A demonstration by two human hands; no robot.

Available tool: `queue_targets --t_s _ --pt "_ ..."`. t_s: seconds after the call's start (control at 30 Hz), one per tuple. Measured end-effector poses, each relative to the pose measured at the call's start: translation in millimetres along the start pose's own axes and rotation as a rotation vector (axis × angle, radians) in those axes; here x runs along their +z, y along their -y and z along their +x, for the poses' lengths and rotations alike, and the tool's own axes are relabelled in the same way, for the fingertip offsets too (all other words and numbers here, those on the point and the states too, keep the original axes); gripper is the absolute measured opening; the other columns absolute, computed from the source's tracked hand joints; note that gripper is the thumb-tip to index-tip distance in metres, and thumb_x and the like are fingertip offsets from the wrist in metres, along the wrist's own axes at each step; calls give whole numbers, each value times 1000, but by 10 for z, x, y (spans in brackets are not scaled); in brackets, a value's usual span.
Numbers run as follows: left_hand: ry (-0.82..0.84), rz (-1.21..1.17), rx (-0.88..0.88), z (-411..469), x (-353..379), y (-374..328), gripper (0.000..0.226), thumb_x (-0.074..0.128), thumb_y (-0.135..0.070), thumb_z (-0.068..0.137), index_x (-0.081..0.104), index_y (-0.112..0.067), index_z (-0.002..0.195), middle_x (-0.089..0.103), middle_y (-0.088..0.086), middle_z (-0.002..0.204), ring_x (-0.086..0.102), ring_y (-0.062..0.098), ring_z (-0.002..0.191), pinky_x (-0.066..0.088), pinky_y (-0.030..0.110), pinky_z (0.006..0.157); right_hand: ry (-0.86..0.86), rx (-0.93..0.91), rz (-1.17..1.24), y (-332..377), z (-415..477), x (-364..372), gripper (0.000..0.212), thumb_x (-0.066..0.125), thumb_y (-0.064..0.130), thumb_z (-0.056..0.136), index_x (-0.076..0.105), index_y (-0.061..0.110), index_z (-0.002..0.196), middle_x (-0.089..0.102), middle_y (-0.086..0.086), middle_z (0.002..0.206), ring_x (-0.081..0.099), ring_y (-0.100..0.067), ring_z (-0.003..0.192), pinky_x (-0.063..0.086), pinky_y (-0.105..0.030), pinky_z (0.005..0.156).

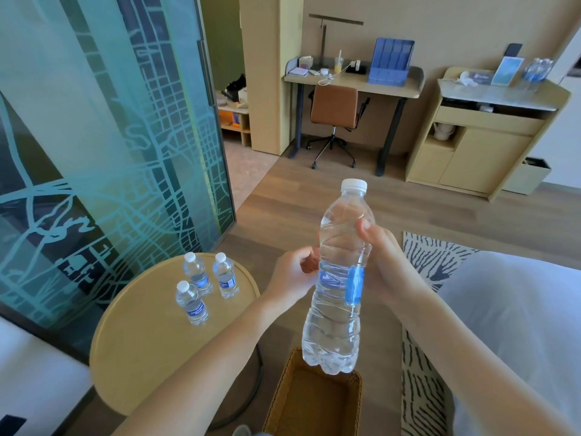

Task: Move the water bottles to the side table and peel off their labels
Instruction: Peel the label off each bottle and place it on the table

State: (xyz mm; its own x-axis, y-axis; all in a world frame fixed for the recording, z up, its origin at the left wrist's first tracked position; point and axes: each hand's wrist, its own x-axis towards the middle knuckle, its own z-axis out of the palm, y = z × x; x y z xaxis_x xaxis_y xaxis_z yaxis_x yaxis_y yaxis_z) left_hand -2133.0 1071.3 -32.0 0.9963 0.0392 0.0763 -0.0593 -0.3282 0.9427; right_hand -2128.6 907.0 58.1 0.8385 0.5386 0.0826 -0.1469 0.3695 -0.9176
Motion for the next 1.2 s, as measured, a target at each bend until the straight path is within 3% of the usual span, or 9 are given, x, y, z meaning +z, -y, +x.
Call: queue_targets --t_s 0.17,0.37,0.47,0.53,0.63,0.73,0.87,1.0,1.2 --pt "-43 -60 -50 60 -212 32 12 81 -7 79 70 -12 78 70 -5 74 61 1 64 46 13 59 -90 11 -92 -13 2 -51 90 90 61 54 66 -5 111 72 -16 96 70 -32 90 56 -47 86" --pt "-131 -170 -72 36 -373 30 12 79 -6 82 70 -13 80 72 -1 73 65 4 61 53 17 62 -165 20 -150 -37 -3 -103 52 75 34 81 65 -2 117 68 -18 100 67 -34 92 51 -54 85" --pt "-157 -160 -92 -13 -429 11 10 78 -8 83 70 -14 81 72 2 76 66 11 67 56 29 69 -203 33 -149 -35 18 -111 63 83 43 73 67 1 116 67 -19 101 65 -36 92 46 -59 87" --pt "-145 -166 -76 -83 -472 -26 8 77 -12 85 70 -15 82 73 2 76 67 13 69 57 30 71 -214 32 -153 -16 41 -129 73 89 52 62 69 4 112 68 -17 99 65 -35 91 45 -57 85" --pt "-84 -249 -50 -216 -506 -165 5 76 -23 86 73 -19 86 75 3 83 71 15 76 58 29 74 -222 8 -147 25 89 -174 54 81 41 73 69 4 110 70 -14 97 68 -31 89 53 -49 82" --pt "27 -253 -63 -359 -488 -290 41 73 -54 75 71 -26 106 76 1 100 72 18 95 57 34 87 -233 -12 -129 67 126 -179 40 72 32 82 69 2 109 71 -13 95 69 -28 87 57 -44 78" --pt "213 -133 -79 -583 -336 -342 76 69 -81 64 57 -41 127 68 -23 121 64 -4 111 50 22 91 -239 -25 -126 101 149 -143 46 69 30 84 66 -4 115 69 -15 96 69 -29 86 60 -42 73" --pt "301 -203 -88 -668 -206 -407 64 77 -66 69 57 -41 124 69 -22 119 65 -3 110 52 12 82 -258 -24 -118 98 167 -118 48 70 29 82 66 -4 116 69 -16 97 69 -29 87 60 -44 76" --pt "250 -187 -96 -677 -158 -424 58 79 -58 68 59 -40 120 72 -19 113 69 1 103 57 19 78 -278 -9 -128 61 182 -118 39 74 32 81 70 3 106 72 -10 89 72 -24 80 59 -35 64"
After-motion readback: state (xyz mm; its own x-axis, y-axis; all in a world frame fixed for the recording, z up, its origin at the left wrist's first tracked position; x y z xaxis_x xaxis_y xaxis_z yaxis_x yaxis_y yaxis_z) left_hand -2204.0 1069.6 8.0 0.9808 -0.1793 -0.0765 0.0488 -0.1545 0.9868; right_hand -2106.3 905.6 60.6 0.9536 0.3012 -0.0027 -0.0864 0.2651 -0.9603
